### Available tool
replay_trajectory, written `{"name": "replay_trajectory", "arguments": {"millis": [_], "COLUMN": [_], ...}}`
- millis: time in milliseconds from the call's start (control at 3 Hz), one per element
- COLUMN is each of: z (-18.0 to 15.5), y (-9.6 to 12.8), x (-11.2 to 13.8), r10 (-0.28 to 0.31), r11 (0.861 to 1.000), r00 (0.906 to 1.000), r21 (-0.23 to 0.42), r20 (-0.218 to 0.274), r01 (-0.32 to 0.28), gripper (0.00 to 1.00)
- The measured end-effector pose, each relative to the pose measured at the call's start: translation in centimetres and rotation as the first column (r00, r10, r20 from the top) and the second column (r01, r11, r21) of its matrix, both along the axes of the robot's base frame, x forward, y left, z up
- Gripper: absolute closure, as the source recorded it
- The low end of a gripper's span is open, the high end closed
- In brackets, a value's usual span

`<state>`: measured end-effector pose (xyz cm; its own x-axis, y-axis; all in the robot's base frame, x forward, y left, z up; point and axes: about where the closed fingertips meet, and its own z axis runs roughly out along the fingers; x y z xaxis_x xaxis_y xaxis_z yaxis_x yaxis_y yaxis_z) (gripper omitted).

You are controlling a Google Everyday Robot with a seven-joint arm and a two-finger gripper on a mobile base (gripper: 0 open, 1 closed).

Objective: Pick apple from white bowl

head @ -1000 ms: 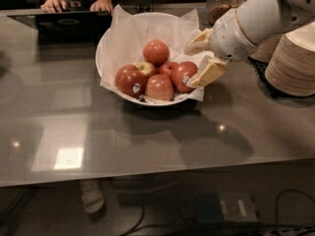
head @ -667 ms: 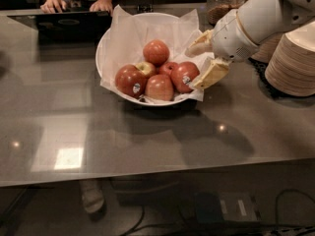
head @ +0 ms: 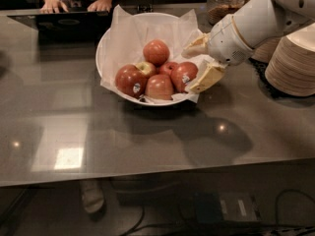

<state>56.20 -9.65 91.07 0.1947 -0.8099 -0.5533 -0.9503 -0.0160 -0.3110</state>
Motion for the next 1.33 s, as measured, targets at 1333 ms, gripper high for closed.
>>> {"name": "replay_trajectory", "arguments": {"millis": [1333], "z": [0.4], "y": [2.1], "x": [2.4], "r10": [0.055], "r11": [0.996], "r00": [0.9976], "r21": [-0.071], "r20": [-0.043], "r01": [-0.058], "gripper": [0.40]}}
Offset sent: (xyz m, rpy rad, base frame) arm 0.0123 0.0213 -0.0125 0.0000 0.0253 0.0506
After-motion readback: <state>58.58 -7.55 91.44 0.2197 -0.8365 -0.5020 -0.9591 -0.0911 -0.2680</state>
